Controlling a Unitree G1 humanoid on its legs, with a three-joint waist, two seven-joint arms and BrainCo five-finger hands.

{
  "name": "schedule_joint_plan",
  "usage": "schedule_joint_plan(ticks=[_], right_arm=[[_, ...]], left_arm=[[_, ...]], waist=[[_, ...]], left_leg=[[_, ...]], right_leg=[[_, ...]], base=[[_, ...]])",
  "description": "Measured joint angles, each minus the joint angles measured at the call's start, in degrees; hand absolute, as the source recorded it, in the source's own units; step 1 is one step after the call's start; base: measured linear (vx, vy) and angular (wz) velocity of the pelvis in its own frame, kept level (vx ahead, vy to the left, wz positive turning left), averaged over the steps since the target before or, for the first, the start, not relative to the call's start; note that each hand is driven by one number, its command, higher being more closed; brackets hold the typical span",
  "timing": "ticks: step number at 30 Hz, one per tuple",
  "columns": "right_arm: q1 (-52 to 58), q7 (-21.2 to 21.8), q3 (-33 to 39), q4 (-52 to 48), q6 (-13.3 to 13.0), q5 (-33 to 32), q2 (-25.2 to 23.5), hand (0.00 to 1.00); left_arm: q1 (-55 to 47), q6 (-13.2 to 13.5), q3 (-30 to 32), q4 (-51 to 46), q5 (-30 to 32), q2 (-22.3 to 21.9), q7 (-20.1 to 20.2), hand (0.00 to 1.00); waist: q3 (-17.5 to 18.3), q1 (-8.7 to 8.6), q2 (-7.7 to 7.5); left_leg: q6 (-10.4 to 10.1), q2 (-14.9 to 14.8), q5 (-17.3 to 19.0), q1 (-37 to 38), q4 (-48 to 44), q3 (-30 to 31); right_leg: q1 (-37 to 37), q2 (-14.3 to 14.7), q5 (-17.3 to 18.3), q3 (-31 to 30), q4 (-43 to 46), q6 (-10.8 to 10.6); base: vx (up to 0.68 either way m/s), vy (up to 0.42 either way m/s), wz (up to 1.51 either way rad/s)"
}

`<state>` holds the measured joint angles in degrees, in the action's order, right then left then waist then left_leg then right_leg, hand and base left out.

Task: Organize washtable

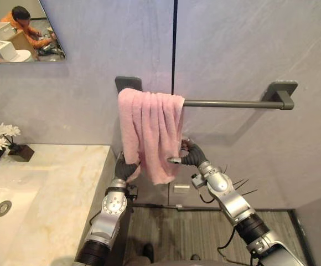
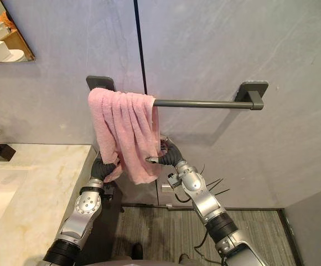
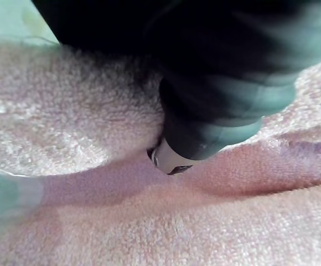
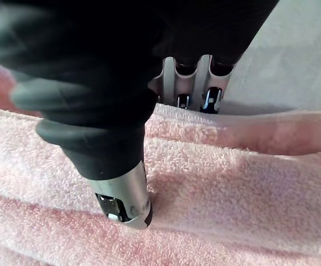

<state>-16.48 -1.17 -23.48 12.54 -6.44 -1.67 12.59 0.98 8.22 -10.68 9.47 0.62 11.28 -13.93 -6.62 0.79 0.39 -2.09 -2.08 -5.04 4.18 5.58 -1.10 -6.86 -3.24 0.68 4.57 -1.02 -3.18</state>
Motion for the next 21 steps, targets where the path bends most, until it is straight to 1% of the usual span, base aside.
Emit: schedule_joint_plan(ticks=[4,7,9,11,15,17,21], right_arm=[[0.0,-0.1,1.3,0.2,0.0,0.0,0.3,1.00],[0.4,-0.4,5.0,0.3,0.0,0.0,0.3,1.00],[1.7,-1.4,8.8,0.2,0.0,0.1,0.3,1.00],[3.6,-1.7,12.6,0.2,0.0,0.1,0.4,1.00],[6.8,-1.9,15.0,-0.8,-0.2,0.0,0.3,1.00],[9.0,-1.9,16.7,-2.6,-0.9,0.0,-0.6,1.00],[10.5,-1.9,18.8,-2.8,-1.5,0.0,-2.2,1.00]], left_arm=[[0.0,0.0,0.1,-0.5,-0.1,0.0,0.0,1.00],[-0.4,0.1,0.6,-0.8,-0.3,0.0,0.0,1.00],[-1.8,0.1,1.6,-2.7,-0.3,0.0,0.1,1.00],[-2.5,0.8,2.2,-3.3,-0.4,0.0,0.1,1.00],[-2.7,1.1,2.0,-5.2,-0.6,-0.7,1.5,1.00],[-3.0,1.2,2.0,-7.0,-0.6,-1.7,2.2,1.00],[-4.0,1.2,1.6,-7.5,-0.6,-2.8,3.7,1.00]], waist=[[0.0,0.13,-0.01],[0.1,0.15,-0.09],[0.2,0.09,-0.30],[0.2,0.15,-0.35],[0.2,-0.04,-0.40],[0.2,-0.09,-0.40],[0.3,-0.26,-0.54]], left_leg=[[0.0,-0.3,-0.2,-0.1,0.3,0.3],[0.0,-0.3,-0.2,-0.1,0.3,0.4],[0.0,-0.3,-0.2,-0.1,0.3,0.2],[0.0,-0.3,-0.2,-0.1,0.3,0.2],[0.0,-0.4,-0.2,-0.1,0.3,-0.3],[0.0,-0.6,-0.2,0.0,0.3,-0.6],[-0.1,-0.9,-0.1,-0.2,0.3,-1.6]], right_leg=[[0.0,0.0,0.0,0.3,0.2,0.0],[0.1,0.0,0.0,0.3,0.3,0.0],[0.1,-0.1,0.0,0.2,0.2,0.0],[0.1,-0.1,0.0,0.2,0.2,0.0],[0.2,0.0,0.0,-0.2,0.1,0.0],[0.3,0.0,0.0,-0.6,0.1,0.0],[1.1,0.1,0.0,-1.6,0.2,0.0]], base=[[-0.04,-0.011,0.05],[-0.03,-0.006,0.01],[0.00,0.000,0.00],[0.00,0.000,0.00],[-0.01,-0.013,-0.06],[-0.01,-0.011,-0.08],[-0.03,-0.006,-0.14]])
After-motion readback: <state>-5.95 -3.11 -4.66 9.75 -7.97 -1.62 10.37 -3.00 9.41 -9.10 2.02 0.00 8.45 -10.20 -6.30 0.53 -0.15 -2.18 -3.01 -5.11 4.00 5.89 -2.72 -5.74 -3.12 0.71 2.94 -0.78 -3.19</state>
